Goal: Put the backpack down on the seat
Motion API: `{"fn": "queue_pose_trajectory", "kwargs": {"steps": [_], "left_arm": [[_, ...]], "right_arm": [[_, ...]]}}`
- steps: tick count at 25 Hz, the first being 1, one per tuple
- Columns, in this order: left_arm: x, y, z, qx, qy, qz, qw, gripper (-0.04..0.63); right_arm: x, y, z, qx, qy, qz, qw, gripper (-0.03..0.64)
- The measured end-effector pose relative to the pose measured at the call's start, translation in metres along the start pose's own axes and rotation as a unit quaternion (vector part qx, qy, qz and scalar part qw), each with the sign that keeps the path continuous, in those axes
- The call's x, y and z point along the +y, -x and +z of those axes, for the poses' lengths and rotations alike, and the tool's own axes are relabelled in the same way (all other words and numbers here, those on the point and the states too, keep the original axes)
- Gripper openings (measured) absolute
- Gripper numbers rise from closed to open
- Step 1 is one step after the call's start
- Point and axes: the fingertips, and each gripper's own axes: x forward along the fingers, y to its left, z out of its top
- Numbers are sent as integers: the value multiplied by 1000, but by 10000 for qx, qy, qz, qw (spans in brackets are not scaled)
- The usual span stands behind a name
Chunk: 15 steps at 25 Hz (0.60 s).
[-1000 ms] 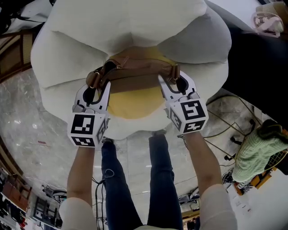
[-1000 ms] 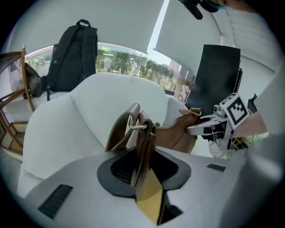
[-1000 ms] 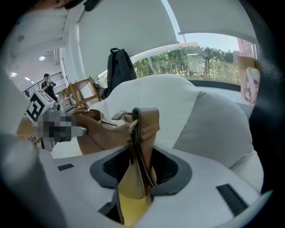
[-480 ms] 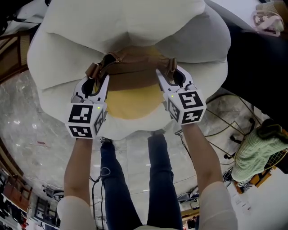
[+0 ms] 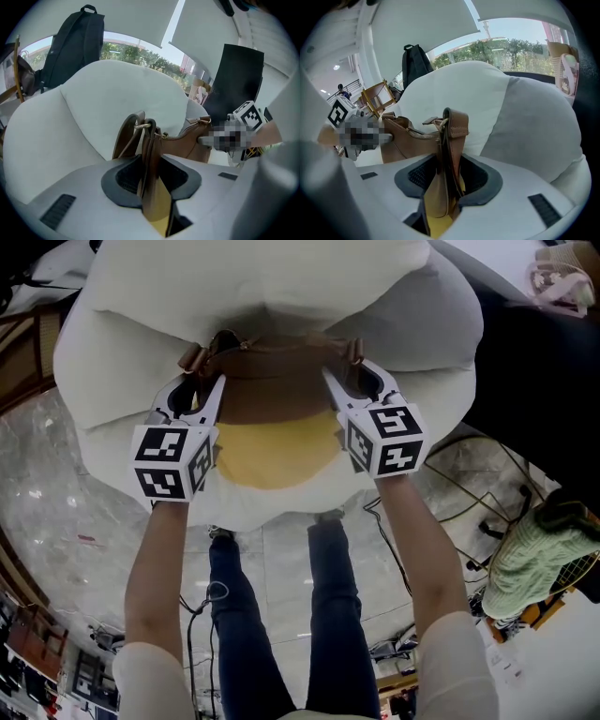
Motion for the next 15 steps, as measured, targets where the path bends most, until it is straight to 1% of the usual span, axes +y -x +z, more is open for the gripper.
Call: {"fn": "queue_pose_trajectory", "kwargs": {"steps": [7, 15], "left_arm": [[11, -16, 7, -3, 42, 22, 10000, 110], [19, -29, 10, 5, 108, 55, 9999, 110]], "right_arm": [[-10, -18, 5, 115, -122, -78, 9998, 182], [-16, -30, 8, 176, -131, -112, 9997, 184]]}}
